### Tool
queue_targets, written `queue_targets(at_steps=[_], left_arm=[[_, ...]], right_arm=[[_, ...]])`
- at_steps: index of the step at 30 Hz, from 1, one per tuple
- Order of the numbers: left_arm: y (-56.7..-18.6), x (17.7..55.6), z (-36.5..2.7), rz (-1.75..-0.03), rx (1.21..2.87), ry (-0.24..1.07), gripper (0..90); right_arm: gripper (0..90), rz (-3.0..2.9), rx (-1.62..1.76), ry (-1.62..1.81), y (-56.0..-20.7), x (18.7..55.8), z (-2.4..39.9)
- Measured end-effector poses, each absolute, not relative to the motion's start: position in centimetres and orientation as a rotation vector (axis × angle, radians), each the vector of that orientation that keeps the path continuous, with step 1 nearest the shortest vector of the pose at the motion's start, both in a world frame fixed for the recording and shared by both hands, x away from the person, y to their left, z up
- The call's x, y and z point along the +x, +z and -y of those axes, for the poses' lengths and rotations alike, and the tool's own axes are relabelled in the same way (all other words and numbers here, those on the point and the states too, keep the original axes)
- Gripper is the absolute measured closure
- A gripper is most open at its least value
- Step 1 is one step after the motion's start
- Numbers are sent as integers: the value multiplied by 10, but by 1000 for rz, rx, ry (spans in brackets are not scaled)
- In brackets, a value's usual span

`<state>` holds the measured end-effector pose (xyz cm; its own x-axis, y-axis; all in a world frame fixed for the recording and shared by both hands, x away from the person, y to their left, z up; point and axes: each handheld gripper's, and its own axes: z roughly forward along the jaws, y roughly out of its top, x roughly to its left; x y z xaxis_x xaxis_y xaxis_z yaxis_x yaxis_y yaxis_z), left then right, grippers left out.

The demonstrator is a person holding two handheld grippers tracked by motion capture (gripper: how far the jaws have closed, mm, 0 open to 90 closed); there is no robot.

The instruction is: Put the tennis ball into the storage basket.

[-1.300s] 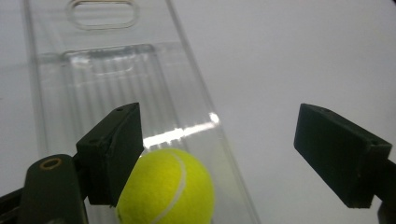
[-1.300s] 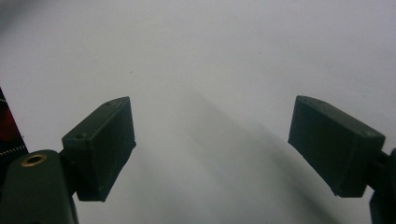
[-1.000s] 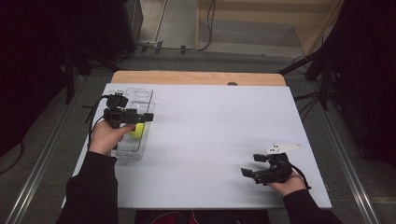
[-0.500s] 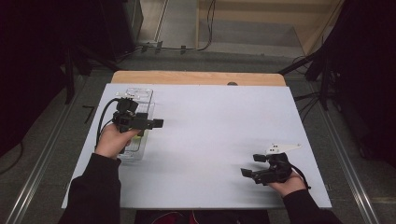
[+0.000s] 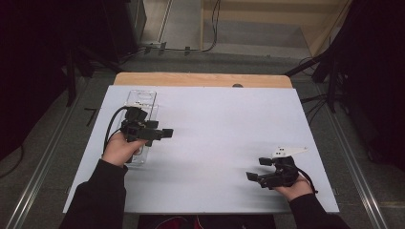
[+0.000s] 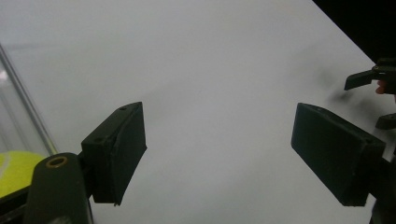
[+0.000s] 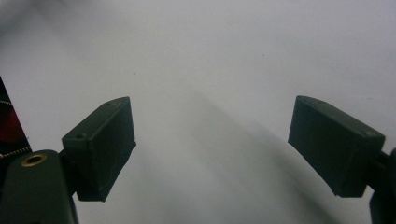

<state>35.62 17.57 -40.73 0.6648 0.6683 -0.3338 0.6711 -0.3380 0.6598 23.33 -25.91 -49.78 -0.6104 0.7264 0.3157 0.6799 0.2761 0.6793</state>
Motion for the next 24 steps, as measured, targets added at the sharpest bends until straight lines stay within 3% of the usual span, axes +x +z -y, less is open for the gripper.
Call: queue_targets(at_steps=[24], left_arm=[[-436, 325, -173, -939, 2115, 5, 204]], right_arm=[[128, -2465, 1361, 1268, -498, 234, 259]])
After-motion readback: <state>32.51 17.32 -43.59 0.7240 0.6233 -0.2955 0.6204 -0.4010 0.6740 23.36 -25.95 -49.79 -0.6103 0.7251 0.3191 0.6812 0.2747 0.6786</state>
